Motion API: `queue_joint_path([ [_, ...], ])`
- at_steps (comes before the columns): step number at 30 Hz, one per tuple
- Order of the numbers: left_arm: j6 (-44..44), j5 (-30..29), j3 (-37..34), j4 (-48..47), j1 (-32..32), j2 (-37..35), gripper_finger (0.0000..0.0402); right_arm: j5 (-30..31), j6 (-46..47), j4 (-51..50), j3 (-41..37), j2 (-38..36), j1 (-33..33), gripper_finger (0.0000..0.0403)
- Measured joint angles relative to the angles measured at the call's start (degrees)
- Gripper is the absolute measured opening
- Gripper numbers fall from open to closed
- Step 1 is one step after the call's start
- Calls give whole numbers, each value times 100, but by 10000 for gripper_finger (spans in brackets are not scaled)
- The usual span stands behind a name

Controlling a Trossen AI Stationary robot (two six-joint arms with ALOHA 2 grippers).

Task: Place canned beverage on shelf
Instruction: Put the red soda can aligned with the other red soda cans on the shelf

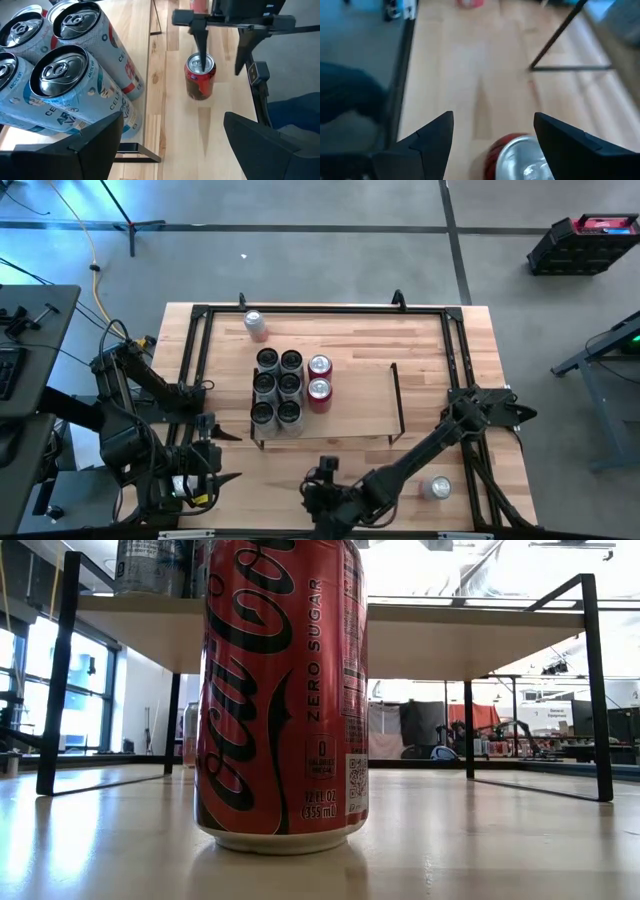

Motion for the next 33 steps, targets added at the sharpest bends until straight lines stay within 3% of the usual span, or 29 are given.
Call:
queue_joint_path([
  [5, 0, 11, 0, -4, 0, 0, 335, -607, 69, -86, 0, 0, 23, 260],
  [20, -7, 24, 0, -4, 0, 0, 335, -617, 1412, -1574, 275, -15, 437, 260],
  [25, -7, 24, 0, -4, 0, 0, 335, -58, 2102, -2395, 511, 28, 680, 260],
  [29, -4, 20, 0, -4, 2, 0, 335, 638, 1815, -2146, 557, 9, 716, 260],
  [33, -4, 15, 0, -2, 4, 0, 335, 657, 1751, -2076, 555, 9, 539, 260],
])
